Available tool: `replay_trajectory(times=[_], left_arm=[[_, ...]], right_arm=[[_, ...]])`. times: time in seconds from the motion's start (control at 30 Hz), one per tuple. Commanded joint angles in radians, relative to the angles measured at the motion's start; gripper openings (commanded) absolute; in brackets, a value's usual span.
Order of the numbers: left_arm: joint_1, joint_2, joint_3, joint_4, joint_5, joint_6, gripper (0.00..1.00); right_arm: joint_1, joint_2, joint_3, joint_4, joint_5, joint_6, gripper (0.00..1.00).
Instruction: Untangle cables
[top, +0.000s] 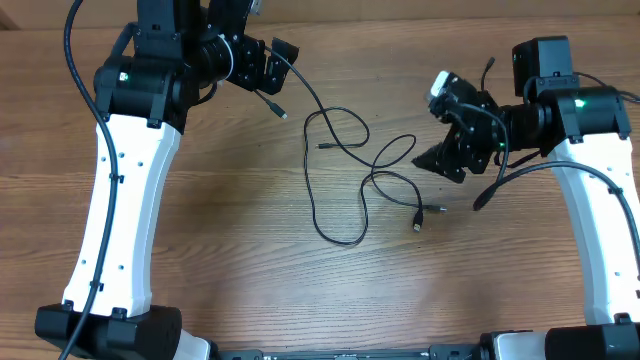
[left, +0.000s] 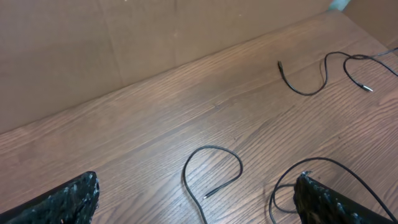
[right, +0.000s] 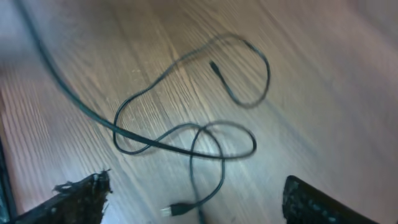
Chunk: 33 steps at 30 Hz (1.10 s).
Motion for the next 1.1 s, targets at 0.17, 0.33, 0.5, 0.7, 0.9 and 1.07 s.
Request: replay_trajectory(times=[0.17,0.33,0.5,0.7,0.9,1.07], left_arm=[[0.004,-0.014,0.01,0.0,0.052,0.008,1.0],[0.004,-0.014,0.01,-0.009,0.052,0.008,0.99],[0.004,-0.014,0.01,-0.018,0.051,0.008,0.99],[0.004,-0.014,0.01,-0.023,0.029,0.012,0.99],[0.01,-0.014,0.01,-0.037,0.006,0.016,1.0],[0.011,-0.014,0.01,-0.053,0.0,0.048,1.0]], right_arm=[[0.044,0.05,-0.043,0.058,-0.097,-0.181,0.89],[0.077,0.113,-0.051,0.076,-0.103,-0.201,0.88],[0.089,0.171,-0.051,0.124,-0.104,-0.201,0.49],[0.089,0.175,-0.051,0.129,-0.104,-0.198,0.04],[0.089,0.161,-0.051,0.134,-0.105,-0.15,0.04],[0.089,0.105,-0.051,0.14,-0.167,-0.117,0.04]])
